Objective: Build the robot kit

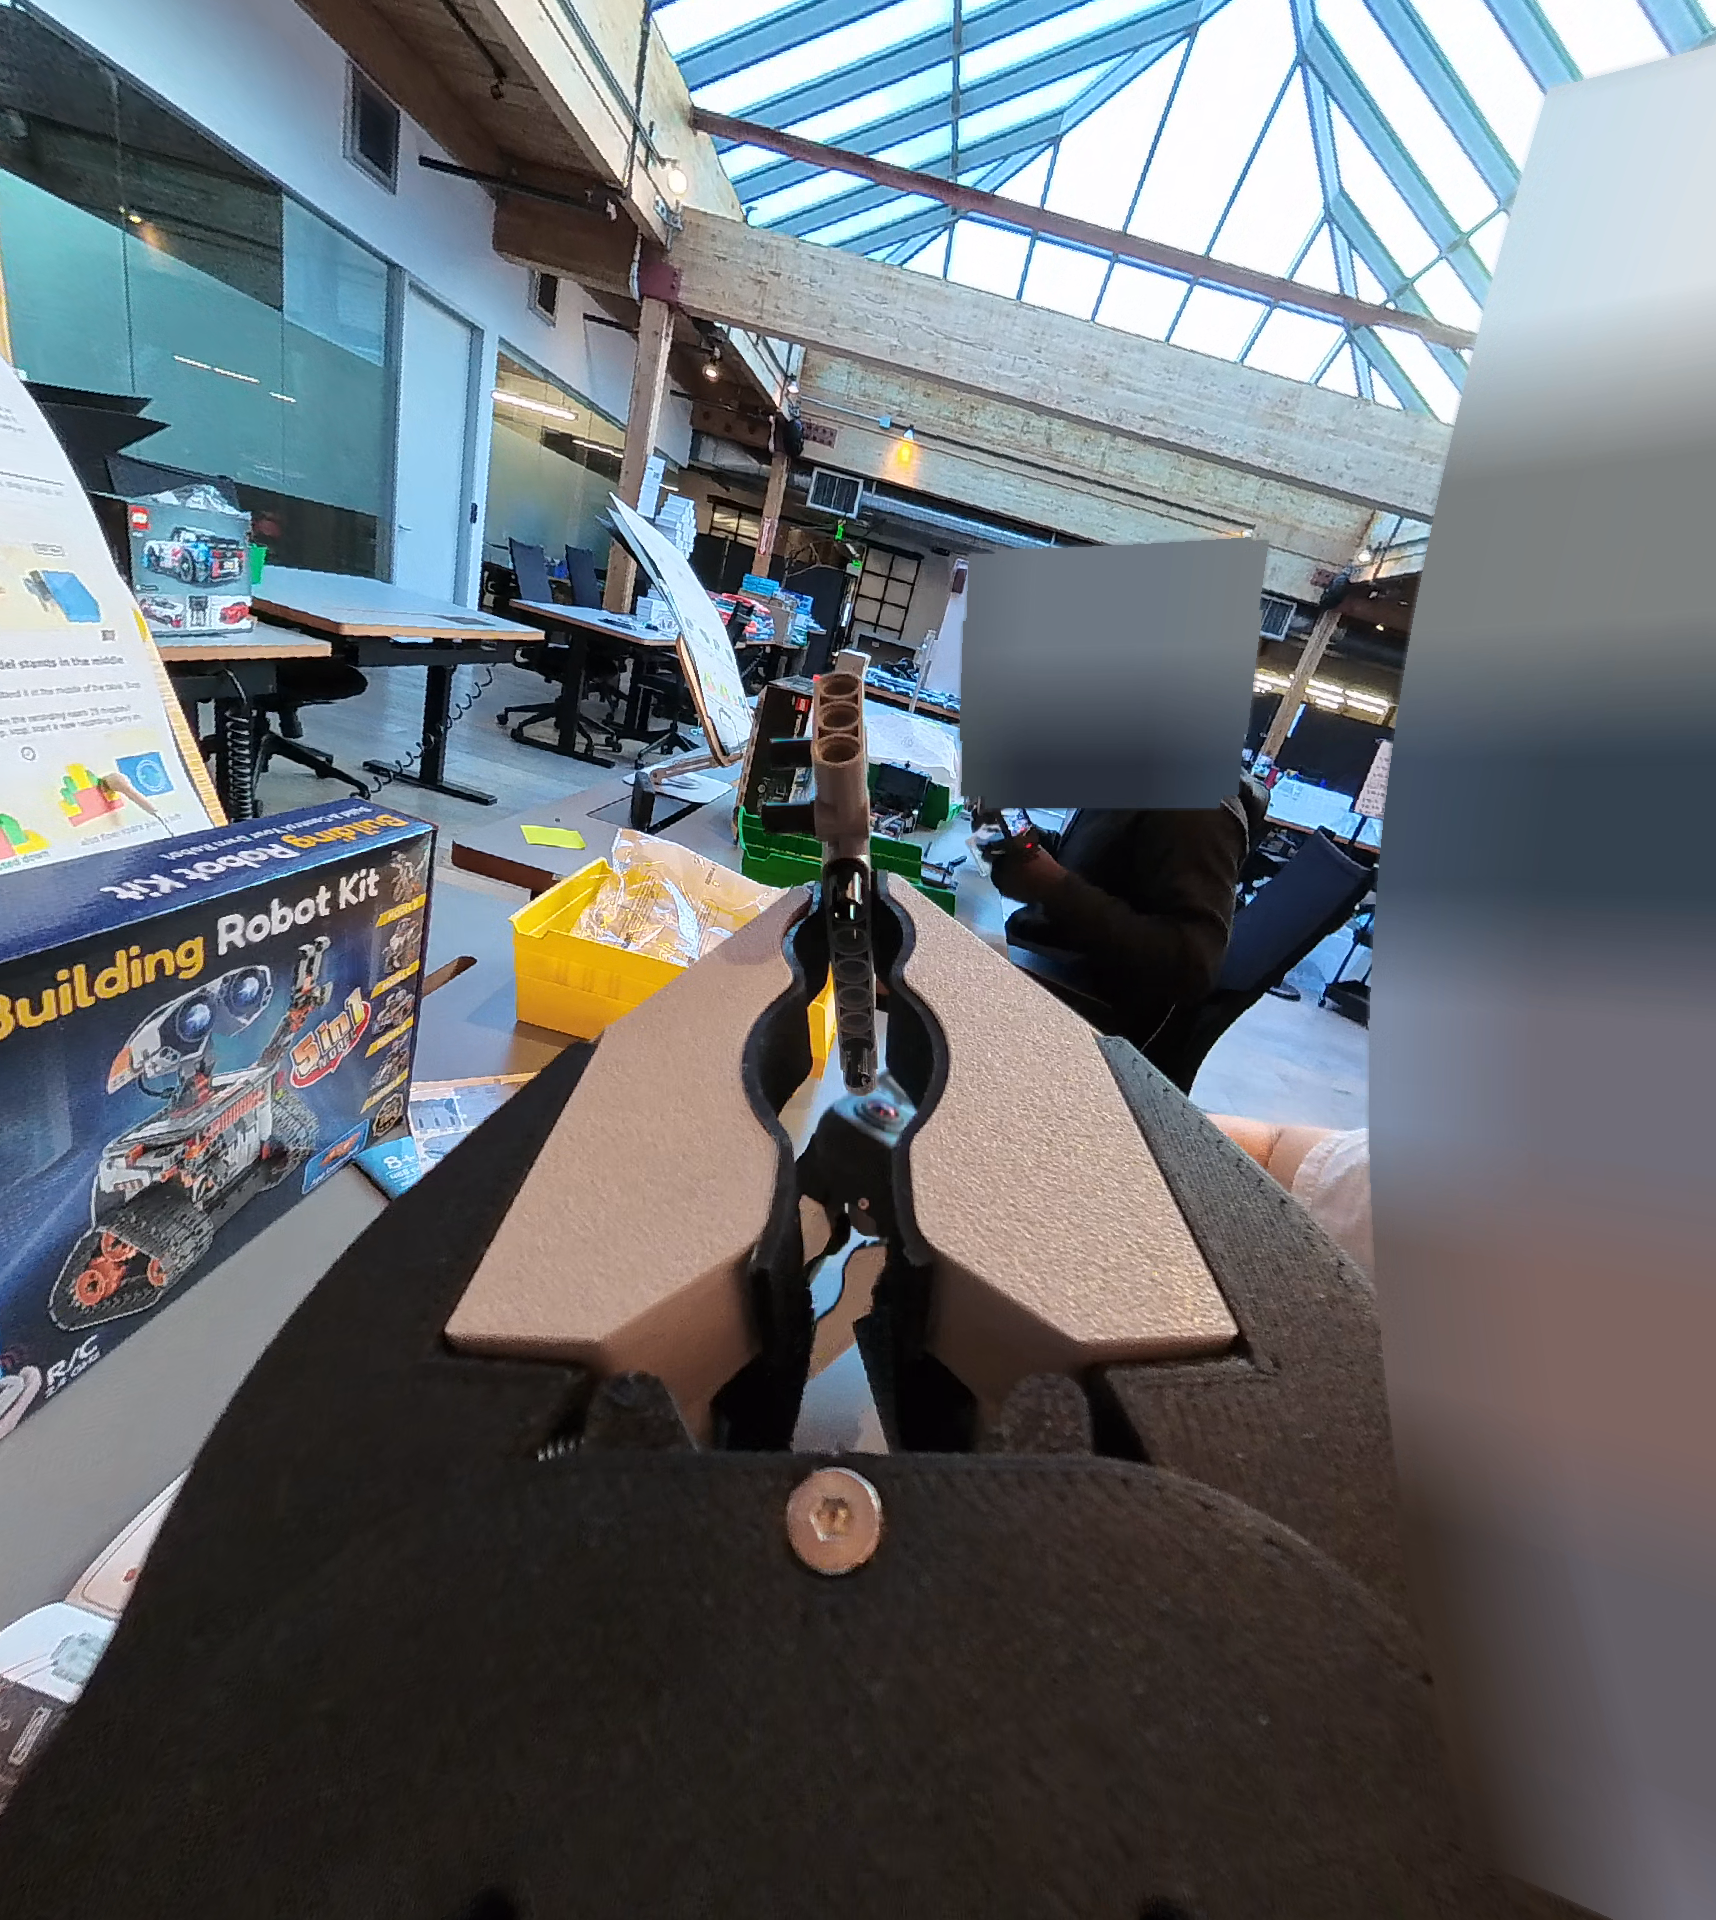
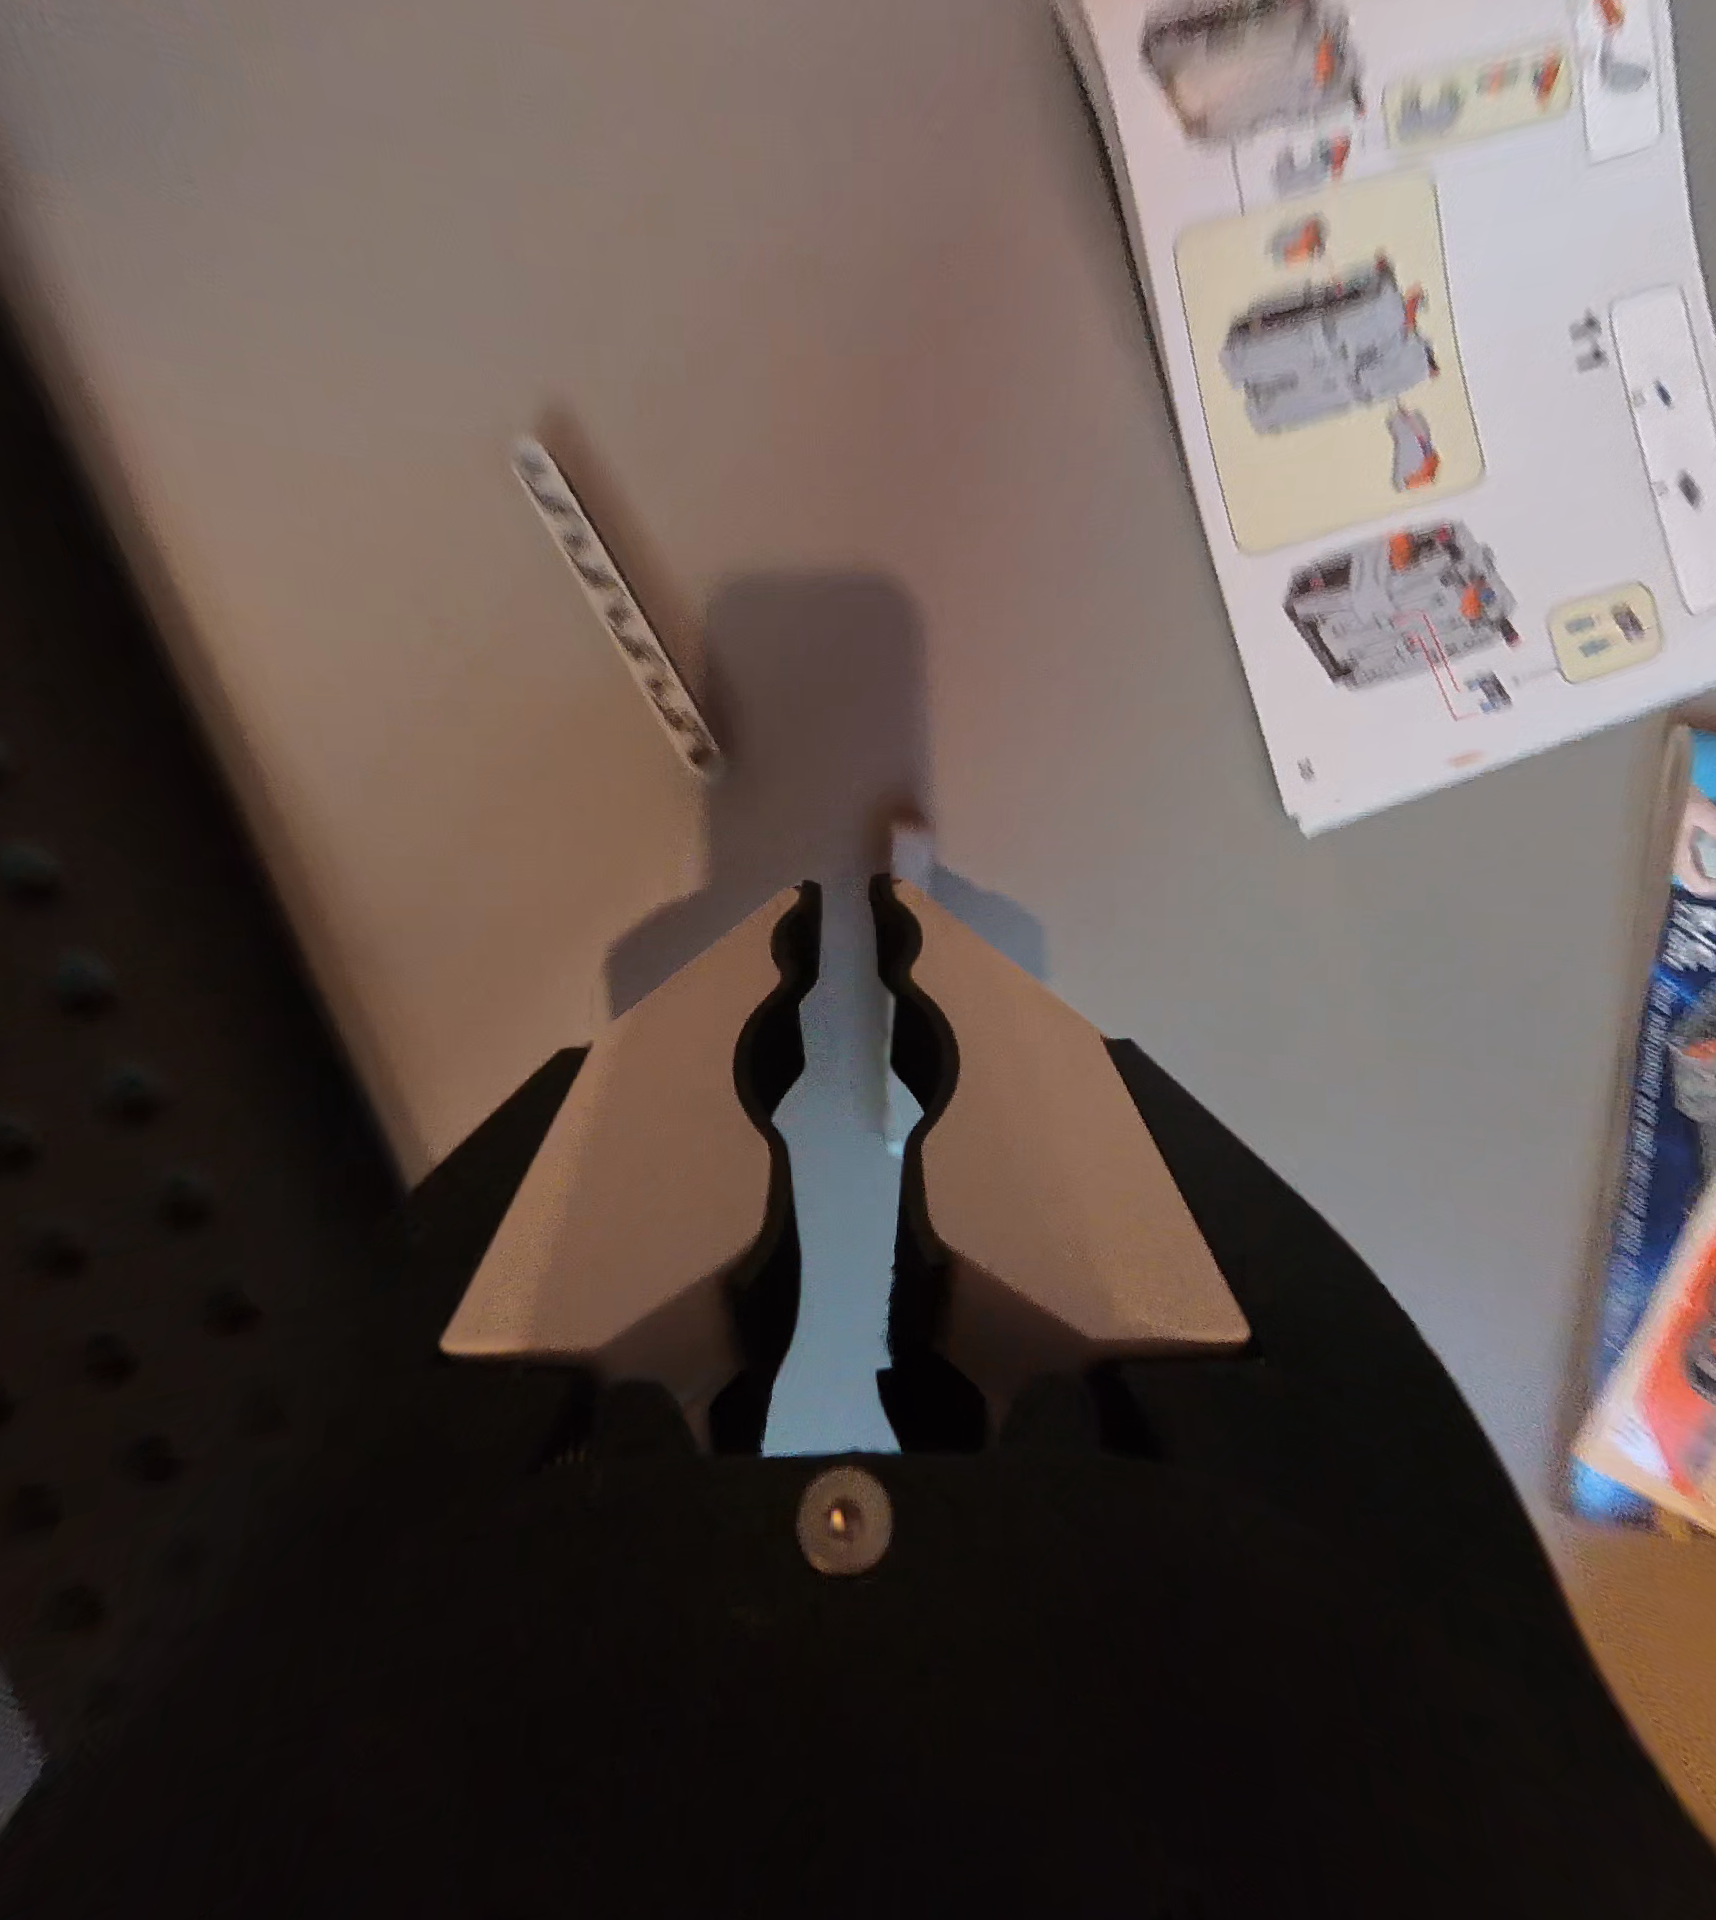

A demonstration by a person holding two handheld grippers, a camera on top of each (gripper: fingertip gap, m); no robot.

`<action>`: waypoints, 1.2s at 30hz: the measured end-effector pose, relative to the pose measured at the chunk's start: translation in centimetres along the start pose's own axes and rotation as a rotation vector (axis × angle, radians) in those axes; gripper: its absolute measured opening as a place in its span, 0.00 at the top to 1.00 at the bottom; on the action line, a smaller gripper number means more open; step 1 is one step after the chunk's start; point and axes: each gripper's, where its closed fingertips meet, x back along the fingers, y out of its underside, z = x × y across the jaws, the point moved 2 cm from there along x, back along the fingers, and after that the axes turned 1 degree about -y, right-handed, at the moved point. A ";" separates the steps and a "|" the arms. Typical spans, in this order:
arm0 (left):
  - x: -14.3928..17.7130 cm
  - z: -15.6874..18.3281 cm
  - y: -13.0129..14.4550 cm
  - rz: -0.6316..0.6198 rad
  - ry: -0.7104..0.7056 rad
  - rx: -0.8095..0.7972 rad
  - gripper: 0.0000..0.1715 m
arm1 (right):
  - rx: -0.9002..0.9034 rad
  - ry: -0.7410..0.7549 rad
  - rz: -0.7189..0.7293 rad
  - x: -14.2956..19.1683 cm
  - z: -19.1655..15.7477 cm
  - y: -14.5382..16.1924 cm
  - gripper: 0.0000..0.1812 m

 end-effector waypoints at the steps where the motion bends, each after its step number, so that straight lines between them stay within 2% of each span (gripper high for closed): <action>1: -0.1 0.0 0.0 -0.001 0.001 0.000 0.97 | -0.018 -0.049 0.064 0.2 -0.7 -1.1 0.93; 3: -0.2 0.1 0.1 -0.004 0.001 -0.003 0.97 | 0.036 -0.160 0.178 0.5 -2.8 -3.5 0.93; 5: -0.3 0.2 0.1 -0.009 -0.001 -0.006 0.97 | 0.164 -0.220 0.207 0.0 -4.5 -5.2 0.93; 10: -0.1 0.3 0.2 -0.016 -0.014 -0.012 0.97 | 0.408 -0.186 -0.019 -3.5 -5.1 -6.0 0.90; 14: 1.0 0.1 -0.3 0.005 -0.031 -0.016 0.97 | 0.514 -0.183 -0.148 -4.7 -5.4 -6.1 0.90; 17: 1.9 -0.2 -0.6 0.024 -0.039 -0.005 0.97 | 0.534 -0.210 -0.233 -4.9 -5.6 -5.9 0.90; 21: 2.3 -0.3 -0.8 0.037 -0.043 0.000 0.97 | 0.539 -0.216 -0.278 -5.2 -5.4 -6.2 0.92; 36: 1.8 -0.3 -0.5 0.017 -0.028 0.006 0.97 | 0.528 -0.239 -0.307 -5.8 -5.4 -6.1 0.95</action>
